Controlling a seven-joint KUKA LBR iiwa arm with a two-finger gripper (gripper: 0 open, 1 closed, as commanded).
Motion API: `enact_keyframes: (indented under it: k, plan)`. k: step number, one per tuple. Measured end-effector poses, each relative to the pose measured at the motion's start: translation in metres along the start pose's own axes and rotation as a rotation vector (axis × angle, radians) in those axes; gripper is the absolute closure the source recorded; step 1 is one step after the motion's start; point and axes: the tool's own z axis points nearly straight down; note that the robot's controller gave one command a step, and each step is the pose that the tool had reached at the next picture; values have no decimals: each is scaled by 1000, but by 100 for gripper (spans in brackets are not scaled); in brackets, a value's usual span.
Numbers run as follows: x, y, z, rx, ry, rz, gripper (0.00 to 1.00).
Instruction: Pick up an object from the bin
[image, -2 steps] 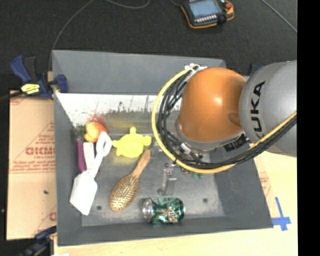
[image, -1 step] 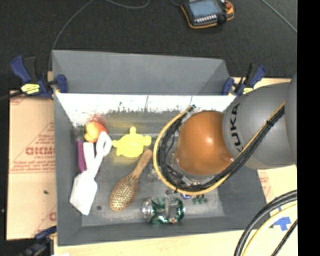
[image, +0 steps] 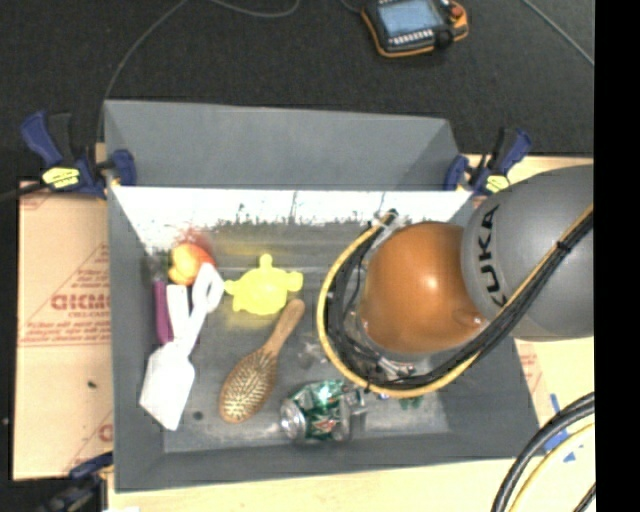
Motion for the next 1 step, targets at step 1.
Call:
enact_keyframes:
  k: [1]
  plan:
    - [-1, 2, -7, 0, 7, -46, 0]
